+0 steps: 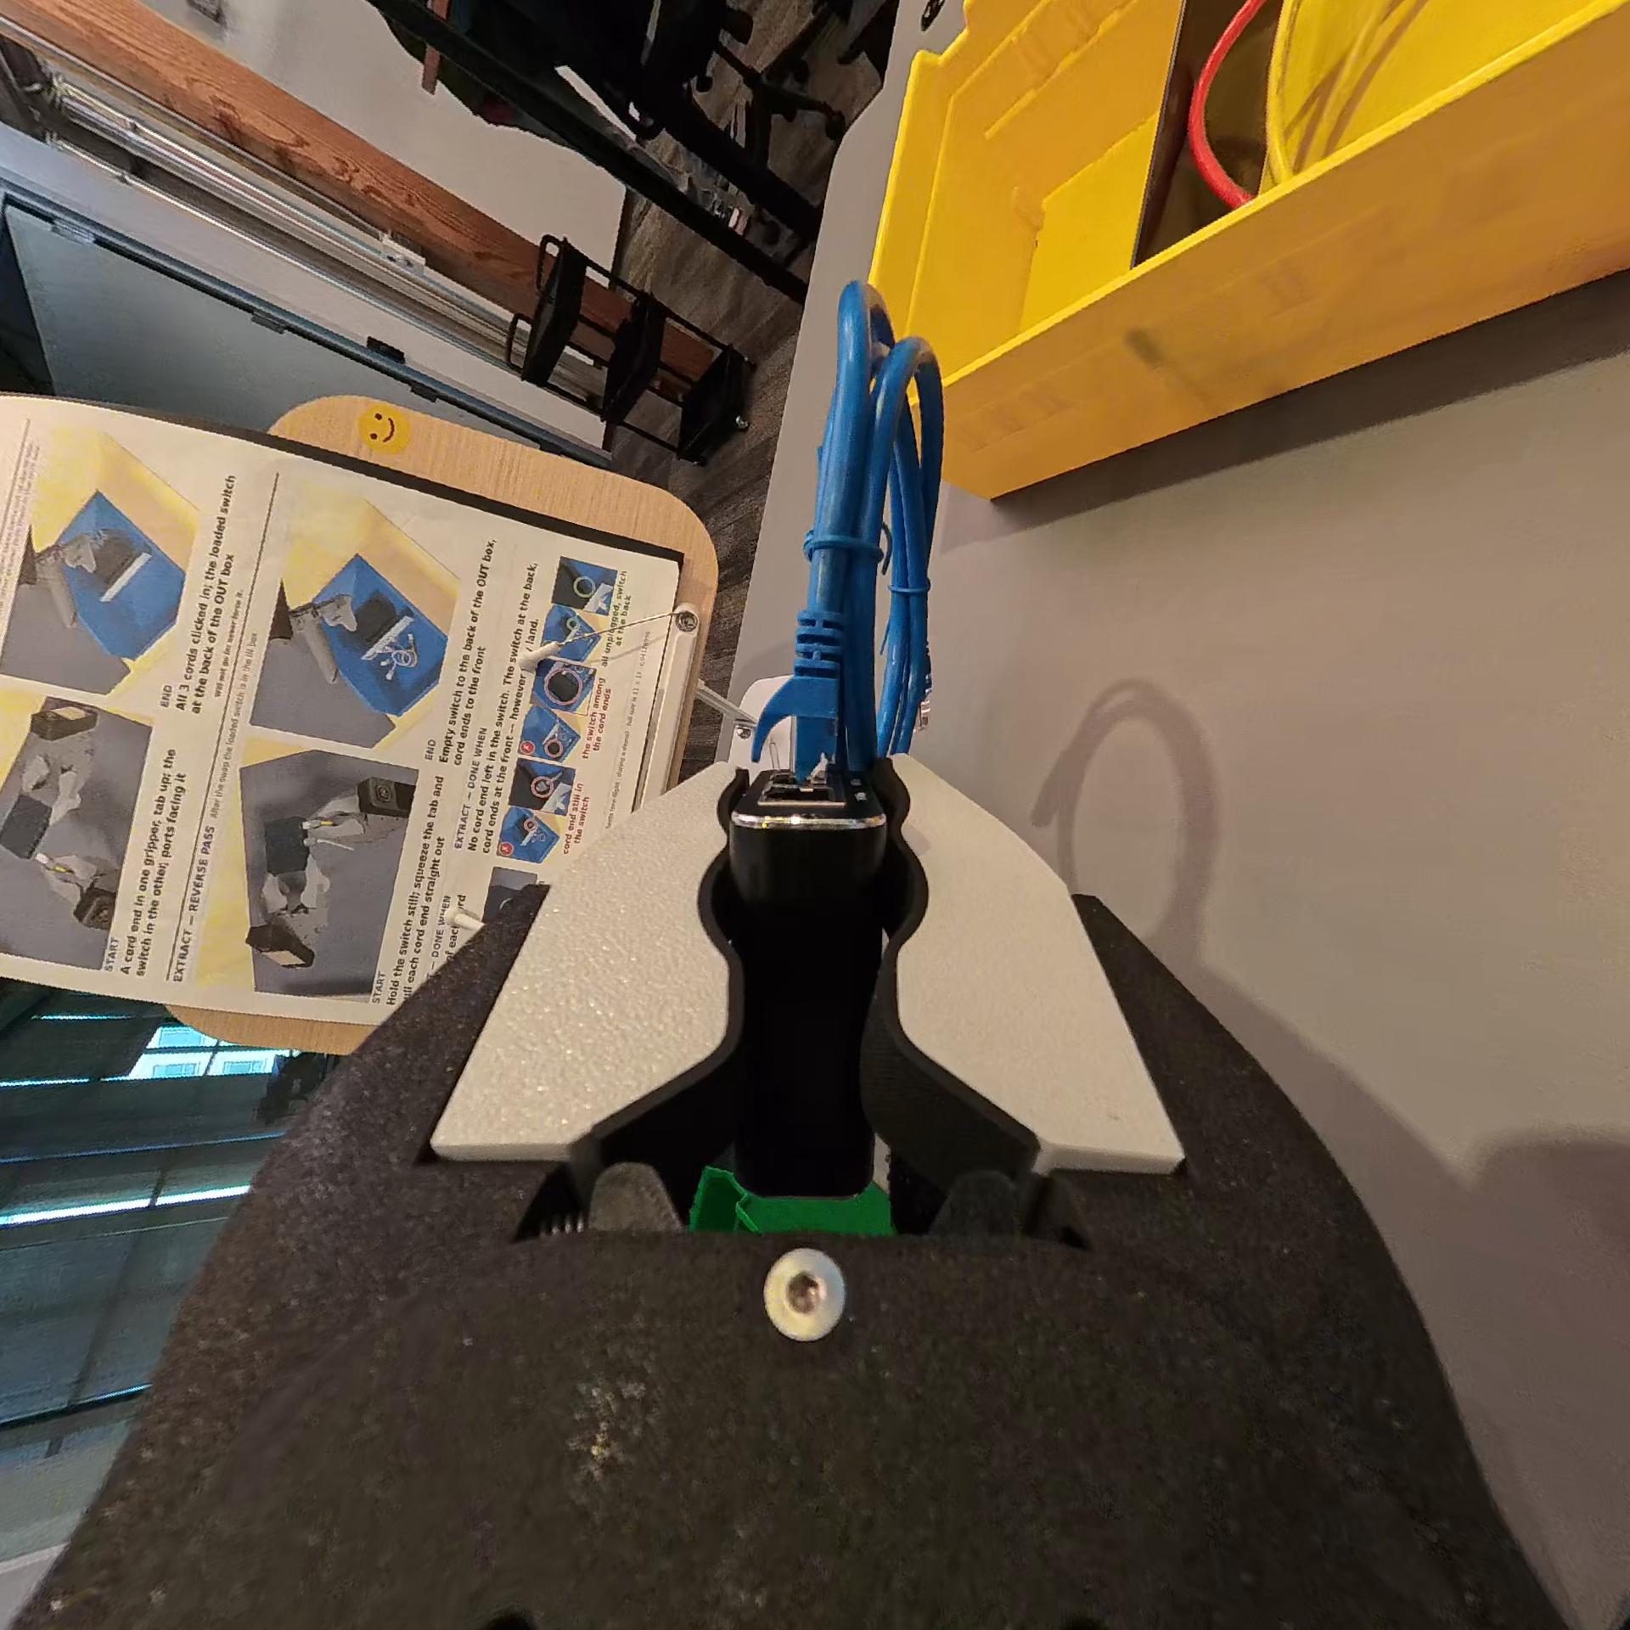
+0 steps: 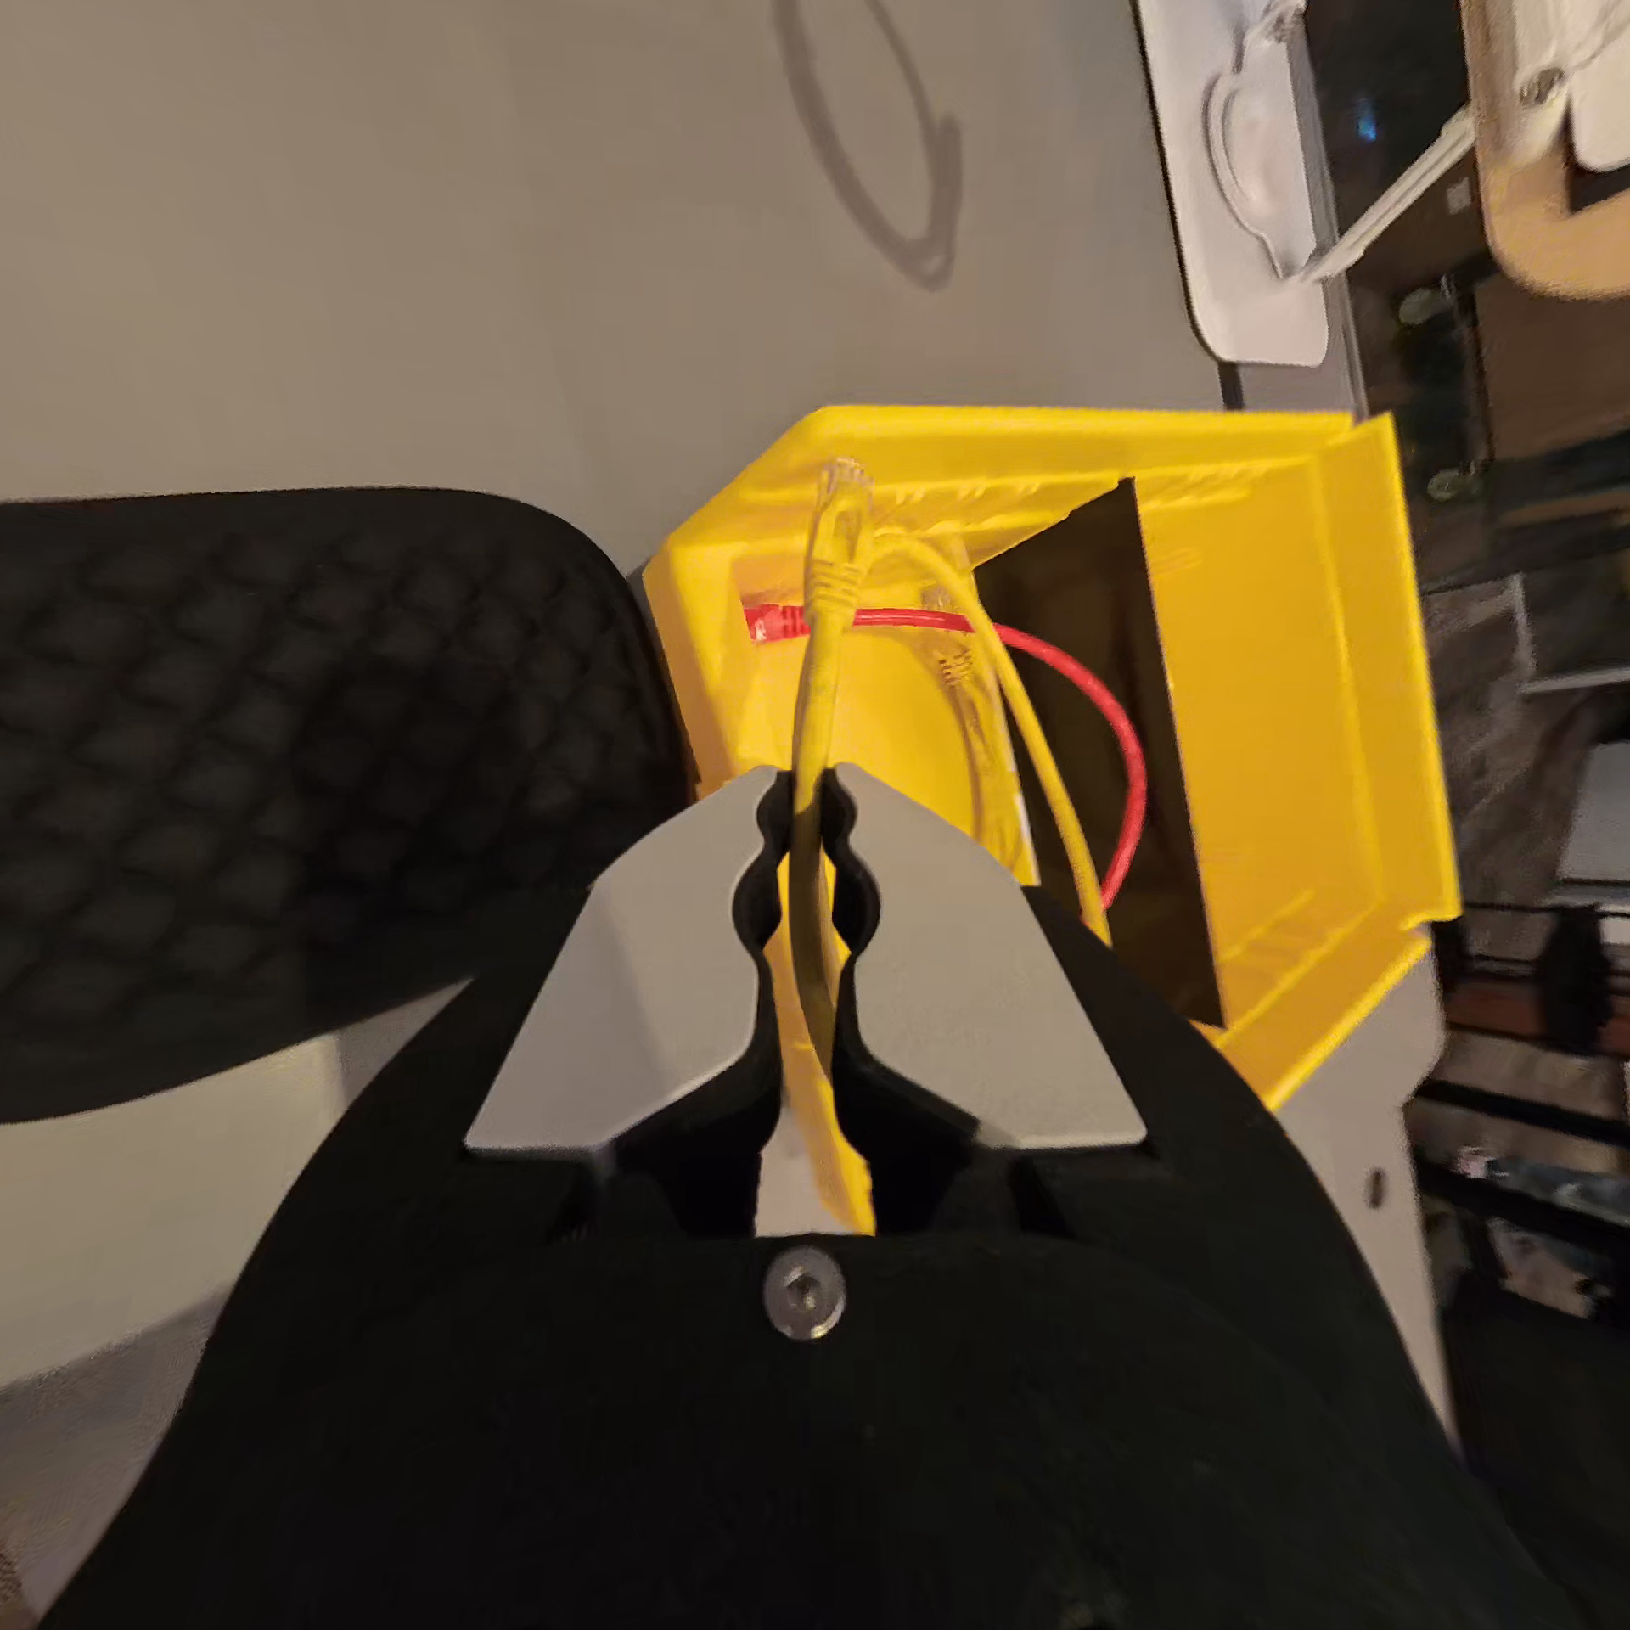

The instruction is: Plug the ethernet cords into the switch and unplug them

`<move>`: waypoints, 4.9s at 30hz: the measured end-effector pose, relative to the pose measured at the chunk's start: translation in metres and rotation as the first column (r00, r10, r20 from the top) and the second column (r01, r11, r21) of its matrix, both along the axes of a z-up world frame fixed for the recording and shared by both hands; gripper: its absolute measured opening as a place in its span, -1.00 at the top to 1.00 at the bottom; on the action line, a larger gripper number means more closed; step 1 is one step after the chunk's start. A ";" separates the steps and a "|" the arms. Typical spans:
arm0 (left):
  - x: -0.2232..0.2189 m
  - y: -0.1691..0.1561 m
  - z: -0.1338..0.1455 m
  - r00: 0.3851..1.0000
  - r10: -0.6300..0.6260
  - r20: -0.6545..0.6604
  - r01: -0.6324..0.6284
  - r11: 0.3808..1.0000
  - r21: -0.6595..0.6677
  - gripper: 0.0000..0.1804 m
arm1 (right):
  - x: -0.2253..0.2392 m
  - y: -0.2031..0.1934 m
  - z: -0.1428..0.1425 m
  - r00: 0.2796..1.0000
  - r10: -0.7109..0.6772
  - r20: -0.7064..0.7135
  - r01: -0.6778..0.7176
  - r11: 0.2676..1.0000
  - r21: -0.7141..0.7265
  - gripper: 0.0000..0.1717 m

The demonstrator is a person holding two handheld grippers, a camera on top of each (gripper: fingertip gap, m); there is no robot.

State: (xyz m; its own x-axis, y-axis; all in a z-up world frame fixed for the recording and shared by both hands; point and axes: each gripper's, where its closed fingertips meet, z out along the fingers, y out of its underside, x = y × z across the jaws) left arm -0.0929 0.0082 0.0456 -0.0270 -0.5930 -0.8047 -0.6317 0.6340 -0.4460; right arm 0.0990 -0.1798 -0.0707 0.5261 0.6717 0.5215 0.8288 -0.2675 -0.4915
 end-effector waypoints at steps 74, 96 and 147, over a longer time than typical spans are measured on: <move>0.016 -0.008 -0.021 0.997 -0.032 -0.075 0.033 0.999 0.009 0.71 | 0.046 0.108 0.010 0.981 -0.034 -0.190 -0.053 0.900 -0.434 0.69; 0.001 -0.017 0.031 0.969 -0.192 0.158 0.167 0.973 0.161 0.71 | -0.178 0.100 0.207 0.909 0.385 0.159 -0.386 0.637 0.667 0.59; 0.007 -0.005 0.040 0.984 -0.047 0.173 -0.029 0.913 0.407 0.70 | -0.198 0.145 0.168 0.892 0.161 0.422 -0.400 0.714 0.574 0.80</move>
